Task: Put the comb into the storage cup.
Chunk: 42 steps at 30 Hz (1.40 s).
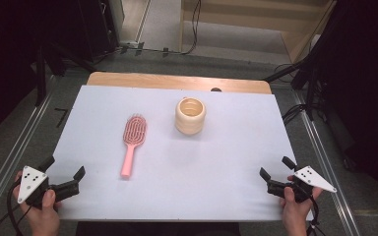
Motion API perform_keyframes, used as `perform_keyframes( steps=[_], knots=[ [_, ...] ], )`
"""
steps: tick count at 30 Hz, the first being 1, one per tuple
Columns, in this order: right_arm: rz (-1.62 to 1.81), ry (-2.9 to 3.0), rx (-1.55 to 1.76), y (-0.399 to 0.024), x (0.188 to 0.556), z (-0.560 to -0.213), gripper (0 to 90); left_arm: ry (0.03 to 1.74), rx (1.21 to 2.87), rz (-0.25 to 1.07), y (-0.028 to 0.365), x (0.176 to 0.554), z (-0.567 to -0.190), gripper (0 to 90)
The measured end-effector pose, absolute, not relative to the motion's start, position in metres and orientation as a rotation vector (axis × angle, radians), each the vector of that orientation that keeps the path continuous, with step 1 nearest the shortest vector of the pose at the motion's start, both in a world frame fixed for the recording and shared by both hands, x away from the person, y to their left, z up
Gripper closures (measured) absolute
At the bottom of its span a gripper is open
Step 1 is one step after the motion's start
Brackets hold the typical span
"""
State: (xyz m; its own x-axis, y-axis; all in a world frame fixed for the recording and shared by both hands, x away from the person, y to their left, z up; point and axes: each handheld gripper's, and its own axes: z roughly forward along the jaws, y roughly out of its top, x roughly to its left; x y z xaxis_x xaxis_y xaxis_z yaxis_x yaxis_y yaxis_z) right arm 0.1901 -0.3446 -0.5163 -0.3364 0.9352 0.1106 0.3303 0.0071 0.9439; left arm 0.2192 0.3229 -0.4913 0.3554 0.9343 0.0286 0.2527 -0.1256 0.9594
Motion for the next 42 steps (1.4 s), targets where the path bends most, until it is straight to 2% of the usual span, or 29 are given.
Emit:
perform_keyframes(
  steps=[10,42],
  knots=[
    [1.338,1.717,1.292,-0.344,0.192,-0.517,0.7,1.044,1.663,0.891,0.314,0.218,-0.478,0.0],
    [1.356,1.736,1.255,-0.344,0.189,-0.518,0.7,0.91,1.745,0.836,0.262,0.232,-0.414,0.0]
  ],
)
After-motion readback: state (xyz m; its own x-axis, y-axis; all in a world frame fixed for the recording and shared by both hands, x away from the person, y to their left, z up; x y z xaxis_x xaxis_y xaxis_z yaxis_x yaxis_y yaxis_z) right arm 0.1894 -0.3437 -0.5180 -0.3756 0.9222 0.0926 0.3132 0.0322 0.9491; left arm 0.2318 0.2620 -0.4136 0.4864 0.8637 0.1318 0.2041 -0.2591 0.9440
